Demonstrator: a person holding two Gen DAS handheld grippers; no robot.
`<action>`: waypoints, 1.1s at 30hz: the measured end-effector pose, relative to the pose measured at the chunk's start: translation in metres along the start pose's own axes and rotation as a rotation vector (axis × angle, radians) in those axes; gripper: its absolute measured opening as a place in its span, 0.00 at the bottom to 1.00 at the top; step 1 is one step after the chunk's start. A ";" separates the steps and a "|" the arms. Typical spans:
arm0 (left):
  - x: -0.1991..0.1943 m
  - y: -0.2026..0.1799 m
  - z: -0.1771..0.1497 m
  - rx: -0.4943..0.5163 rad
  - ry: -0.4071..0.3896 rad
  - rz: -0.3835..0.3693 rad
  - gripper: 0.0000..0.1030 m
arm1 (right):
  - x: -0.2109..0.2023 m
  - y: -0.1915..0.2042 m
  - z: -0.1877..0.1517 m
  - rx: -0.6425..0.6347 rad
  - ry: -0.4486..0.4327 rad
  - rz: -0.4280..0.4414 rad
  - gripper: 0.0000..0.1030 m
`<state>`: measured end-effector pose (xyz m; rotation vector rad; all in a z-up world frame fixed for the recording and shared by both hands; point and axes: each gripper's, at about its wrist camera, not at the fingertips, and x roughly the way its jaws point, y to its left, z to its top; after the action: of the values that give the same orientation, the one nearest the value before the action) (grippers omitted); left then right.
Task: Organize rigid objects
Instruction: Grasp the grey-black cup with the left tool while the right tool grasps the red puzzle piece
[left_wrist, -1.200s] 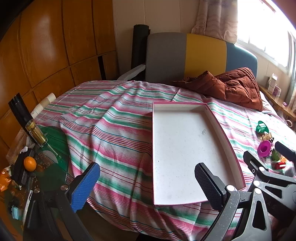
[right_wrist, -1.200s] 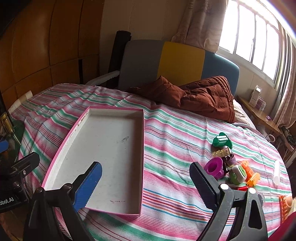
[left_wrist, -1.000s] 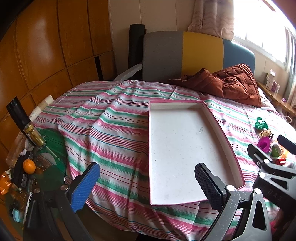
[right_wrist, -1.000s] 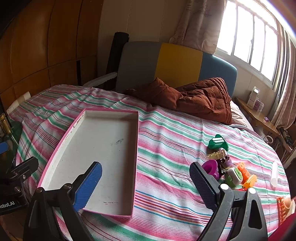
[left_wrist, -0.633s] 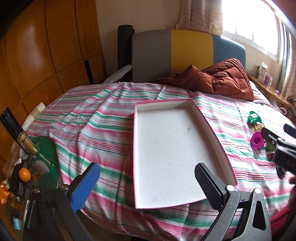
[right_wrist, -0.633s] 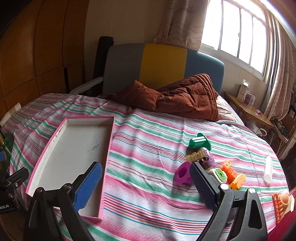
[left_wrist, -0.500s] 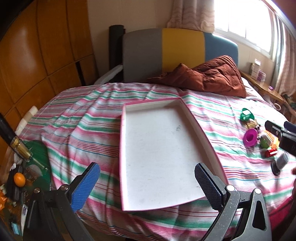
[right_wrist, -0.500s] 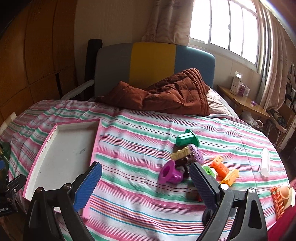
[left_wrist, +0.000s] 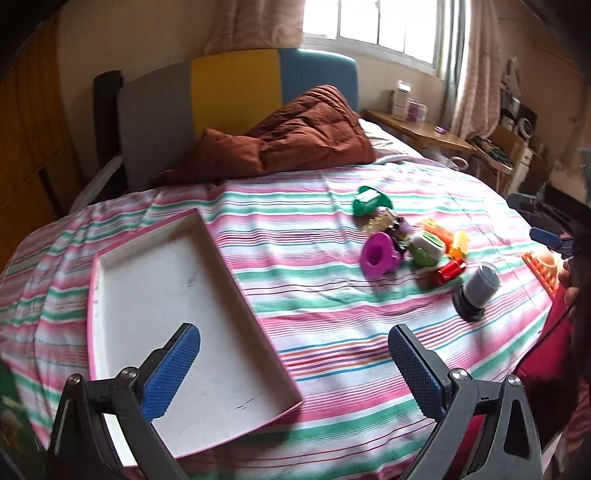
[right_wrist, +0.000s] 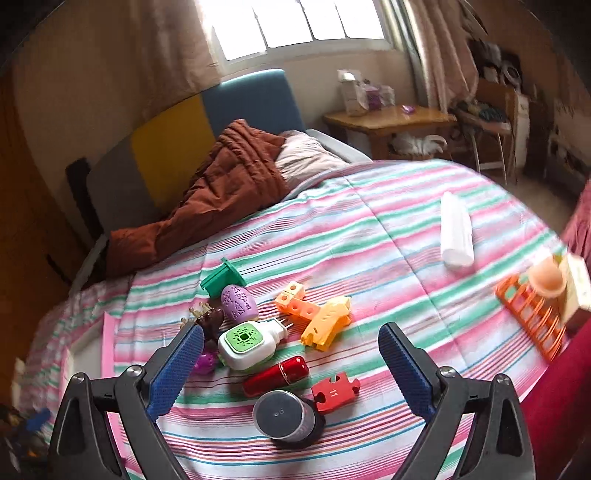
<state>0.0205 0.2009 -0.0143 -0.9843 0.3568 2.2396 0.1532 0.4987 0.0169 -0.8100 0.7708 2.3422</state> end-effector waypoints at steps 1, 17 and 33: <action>0.006 -0.010 0.003 0.026 0.007 -0.031 0.98 | 0.002 -0.015 0.001 0.074 0.011 0.023 0.94; 0.081 -0.177 0.031 0.389 0.036 -0.345 0.78 | 0.001 -0.063 -0.008 0.365 -0.024 0.171 0.94; 0.084 -0.135 0.017 0.213 0.113 -0.376 0.42 | 0.041 -0.055 -0.006 0.324 0.213 0.114 0.89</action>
<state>0.0591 0.3484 -0.0627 -0.9752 0.4123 1.7748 0.1631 0.5453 -0.0335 -0.8981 1.2782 2.1663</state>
